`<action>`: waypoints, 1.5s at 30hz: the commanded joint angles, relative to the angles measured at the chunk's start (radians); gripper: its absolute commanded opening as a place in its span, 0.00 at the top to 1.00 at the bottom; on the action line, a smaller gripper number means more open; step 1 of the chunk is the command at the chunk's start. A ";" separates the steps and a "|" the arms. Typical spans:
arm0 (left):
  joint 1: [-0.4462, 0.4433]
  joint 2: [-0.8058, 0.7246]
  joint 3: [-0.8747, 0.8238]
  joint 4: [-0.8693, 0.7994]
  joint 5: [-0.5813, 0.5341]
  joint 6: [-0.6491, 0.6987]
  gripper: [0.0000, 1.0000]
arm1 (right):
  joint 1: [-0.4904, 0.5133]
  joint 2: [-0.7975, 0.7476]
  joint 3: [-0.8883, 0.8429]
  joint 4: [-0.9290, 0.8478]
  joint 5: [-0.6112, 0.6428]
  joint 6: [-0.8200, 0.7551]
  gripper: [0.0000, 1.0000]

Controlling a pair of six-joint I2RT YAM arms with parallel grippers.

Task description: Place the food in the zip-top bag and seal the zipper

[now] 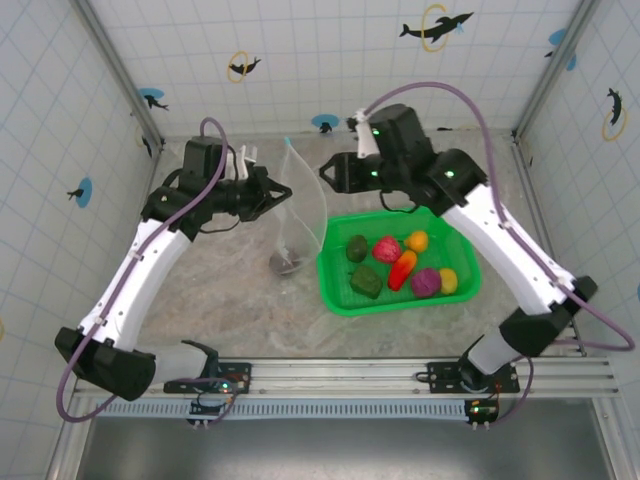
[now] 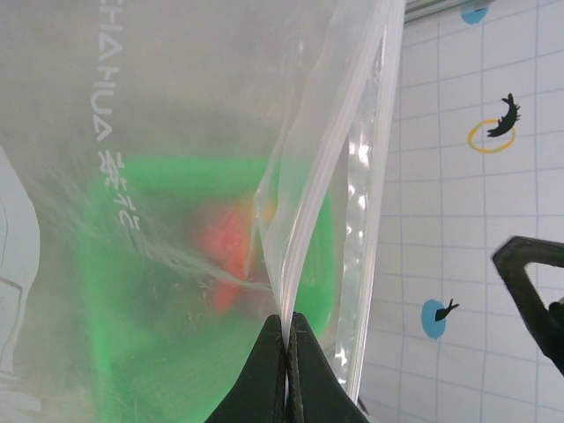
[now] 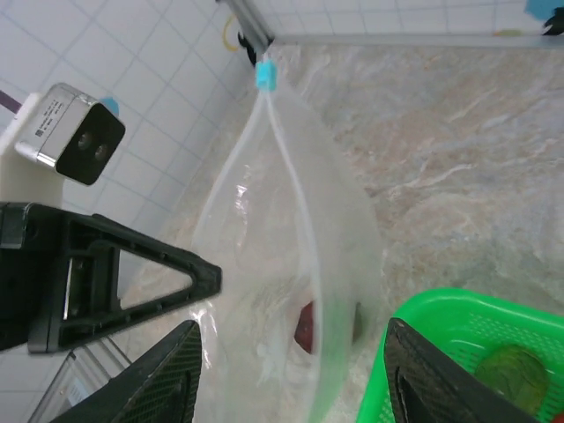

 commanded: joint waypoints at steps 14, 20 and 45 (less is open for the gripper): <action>0.007 0.014 0.098 -0.173 0.050 0.099 1.00 | 0.059 -0.125 -0.684 0.003 0.148 -0.010 0.32; 0.007 0.000 0.082 -0.211 0.006 0.124 1.00 | 0.063 -0.047 -0.773 0.132 0.113 -0.083 0.16; 0.007 0.028 0.109 -0.204 -0.029 0.139 1.00 | 0.028 0.007 -0.869 0.263 0.027 -0.160 0.47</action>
